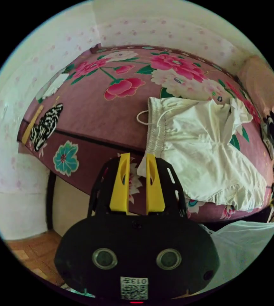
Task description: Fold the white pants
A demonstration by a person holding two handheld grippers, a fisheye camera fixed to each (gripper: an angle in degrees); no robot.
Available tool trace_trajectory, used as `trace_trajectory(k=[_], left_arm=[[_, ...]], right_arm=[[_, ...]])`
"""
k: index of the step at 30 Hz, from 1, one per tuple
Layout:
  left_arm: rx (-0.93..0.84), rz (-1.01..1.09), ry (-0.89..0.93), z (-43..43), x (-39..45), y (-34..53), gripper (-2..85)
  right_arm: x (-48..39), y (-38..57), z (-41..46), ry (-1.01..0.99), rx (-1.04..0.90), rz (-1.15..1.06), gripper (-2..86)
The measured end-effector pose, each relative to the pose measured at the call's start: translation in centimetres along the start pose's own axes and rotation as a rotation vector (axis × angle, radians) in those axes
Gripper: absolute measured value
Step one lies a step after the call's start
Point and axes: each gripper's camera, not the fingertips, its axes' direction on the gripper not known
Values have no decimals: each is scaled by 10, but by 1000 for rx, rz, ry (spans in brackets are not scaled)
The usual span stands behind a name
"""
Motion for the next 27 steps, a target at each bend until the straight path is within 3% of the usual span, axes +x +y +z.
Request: trace_trajectory(k=[3, 9, 15, 19, 23, 27], left_arm=[[26, 171, -42, -5, 52, -28, 78], [150, 504, 68, -15, 188, -98, 87], [82, 716, 255, -6, 311, -179, 108], [90, 736, 197, 1, 350, -226, 113], [61, 600, 148, 23, 346, -288, 136], [-66, 580, 157, 64, 353, -327, 128]], right_arm=[[-35, 3, -20, -27, 214, 11, 79], [-149, -38, -23, -212, 372, -215, 77], [-237, -147, -7, -417, 360, -302, 96], [-286, -228, 4, -405, 344, -339, 100], [-333, -324, 28, -366, 311, -353, 119], [-365, -410, 66, -329, 271, -325, 133]])
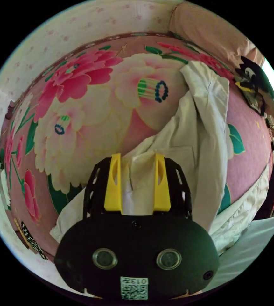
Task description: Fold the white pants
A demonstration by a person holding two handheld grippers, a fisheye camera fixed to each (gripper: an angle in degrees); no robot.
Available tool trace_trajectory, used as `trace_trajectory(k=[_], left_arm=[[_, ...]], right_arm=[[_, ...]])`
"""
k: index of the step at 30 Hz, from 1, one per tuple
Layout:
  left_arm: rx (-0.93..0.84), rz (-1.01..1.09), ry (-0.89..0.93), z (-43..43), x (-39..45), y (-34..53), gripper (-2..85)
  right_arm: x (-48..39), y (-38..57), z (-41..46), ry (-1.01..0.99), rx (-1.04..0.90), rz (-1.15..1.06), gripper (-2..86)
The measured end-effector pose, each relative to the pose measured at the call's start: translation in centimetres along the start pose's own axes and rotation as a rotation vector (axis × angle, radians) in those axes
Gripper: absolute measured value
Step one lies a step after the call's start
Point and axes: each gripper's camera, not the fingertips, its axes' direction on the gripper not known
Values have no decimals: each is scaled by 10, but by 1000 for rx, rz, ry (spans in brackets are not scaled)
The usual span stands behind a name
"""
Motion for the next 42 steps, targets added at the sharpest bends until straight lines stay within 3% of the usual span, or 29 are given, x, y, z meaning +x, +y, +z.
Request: trace_trajectory(k=[1, 3, 5, 7, 10, 14, 18, 23, 26, 31, 35, 39, 42], left_arm=[[-29, 18, 8, 6, 2, -3, 120], [73, 16, 34, 0, 0, -4, 82], [84, 17, 48, -4, 1, -5, 27], [54, 21, 42, -11, 5, -11, 16], [84, 15, 35, -38, 7, -20, 10], [211, 9, 27, -84, 9, -17, 12], [198, 6, 70, -81, 24, -35, 36], [62, 4, 130, -50, 47, -69, 75], [107, -20, 151, -71, 45, -71, 81], [142, -64, -15, -111, 17, -38, 96], [19, -246, -174, -107, -22, 14, 136], [-73, -554, -134, -84, -57, 53, 173], [-154, -534, -151, -57, -47, 40, 170]], right_arm=[[3, -9, 9, -2, -1, 12, 133], [13, -35, 44, -12, -23, 57, 118], [16, -46, 67, -12, -54, 73, 41], [16, -49, 85, -12, -131, 72, 27], [13, -34, 62, 11, -38, 20, 17], [31, 32, -31, 42, 144, -46, 12], [85, 124, -93, 142, 139, 19, 11], [155, 219, -65, 117, 36, 230, 14], [185, 265, -39, 42, -54, 391, 15], [201, 320, -68, -14, 20, 509, 18], [208, 343, -114, 100, 115, 577, 20], [175, 299, -121, 134, 103, 382, 18], [130, 257, -93, 163, 40, 189, 11]])
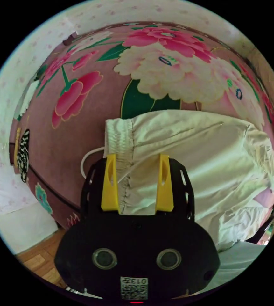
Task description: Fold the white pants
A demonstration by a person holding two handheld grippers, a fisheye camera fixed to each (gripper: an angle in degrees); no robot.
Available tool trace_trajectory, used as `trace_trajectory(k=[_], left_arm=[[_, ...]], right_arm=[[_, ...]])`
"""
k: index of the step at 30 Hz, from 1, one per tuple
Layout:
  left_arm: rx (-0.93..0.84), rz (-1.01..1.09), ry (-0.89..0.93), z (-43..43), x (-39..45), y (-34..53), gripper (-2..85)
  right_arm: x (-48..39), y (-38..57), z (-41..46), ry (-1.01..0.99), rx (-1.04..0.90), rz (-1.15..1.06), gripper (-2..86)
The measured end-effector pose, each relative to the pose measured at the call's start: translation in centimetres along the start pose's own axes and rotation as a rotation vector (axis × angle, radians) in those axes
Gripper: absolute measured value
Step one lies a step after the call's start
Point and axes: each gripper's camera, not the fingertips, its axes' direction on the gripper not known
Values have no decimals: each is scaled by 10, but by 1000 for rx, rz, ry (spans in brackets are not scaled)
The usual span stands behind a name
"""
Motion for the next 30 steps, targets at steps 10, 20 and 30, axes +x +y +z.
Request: trace_trajectory(k=[10, 20, 30], left_arm=[[54, 22, -25, -12, 29, -53, 139], [342, 992, 92, -40, 320, 75, 144], [156, 1286, 190, -18, 363, 70, 2]], right_arm=[[-56, -78, 41, 70, -138, -163, 21], [3, 11, -18, -19, -97, 20, 118], [-5, 8, -50, -16, -112, -28, 28]])
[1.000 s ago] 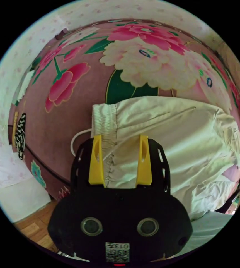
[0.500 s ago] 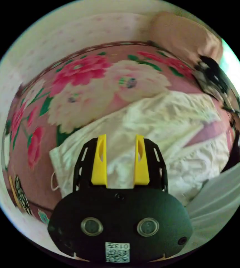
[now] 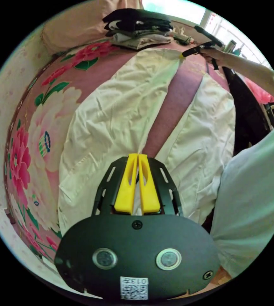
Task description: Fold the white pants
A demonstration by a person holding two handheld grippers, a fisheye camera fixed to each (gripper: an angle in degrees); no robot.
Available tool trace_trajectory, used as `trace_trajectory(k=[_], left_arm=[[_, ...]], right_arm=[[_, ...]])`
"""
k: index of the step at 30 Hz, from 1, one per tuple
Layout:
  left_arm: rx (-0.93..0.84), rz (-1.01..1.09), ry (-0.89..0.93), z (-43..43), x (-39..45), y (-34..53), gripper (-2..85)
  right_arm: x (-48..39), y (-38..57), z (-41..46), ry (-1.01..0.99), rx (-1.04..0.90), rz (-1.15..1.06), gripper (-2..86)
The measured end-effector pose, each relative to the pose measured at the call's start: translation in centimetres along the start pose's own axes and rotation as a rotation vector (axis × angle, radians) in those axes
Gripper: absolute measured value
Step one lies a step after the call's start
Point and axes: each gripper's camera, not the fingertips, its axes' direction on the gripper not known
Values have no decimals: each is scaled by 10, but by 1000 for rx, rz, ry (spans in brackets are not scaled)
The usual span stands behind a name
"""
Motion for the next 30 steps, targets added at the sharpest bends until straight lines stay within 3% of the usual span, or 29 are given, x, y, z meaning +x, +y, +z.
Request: trace_trajectory(k=[5, 10, 14, 18, 20, 24, 26, 30], left_arm=[[5, 30, 94, 21, 17, 13, 3], [-12, -114, 71, 42, 19, 23, 16], [85, -183, -106, 1, 39, 74, 16], [-158, -468, -416, 19, 47, 168, 4], [-259, -638, -452, 30, 43, 215, 1], [-338, -934, -382, 54, 32, 298, -1], [-371, -978, -364, 68, 26, 315, -2], [-378, -1025, -341, 100, 19, 335, -2]], right_arm=[[-9, 19, -44, 73, -6, -63, 36], [-3, 34, -32, 72, -132, -55, 55], [-11, 69, -103, 103, 30, 13, 60], [-47, 135, -137, 211, 67, -8, 54], [-64, 161, -135, 234, 43, -19, 43], [-99, 194, -113, 276, -82, -61, 15], [-109, 197, -94, 264, -170, -71, 9], [-128, 199, -97, 352, -160, -22, 2]])
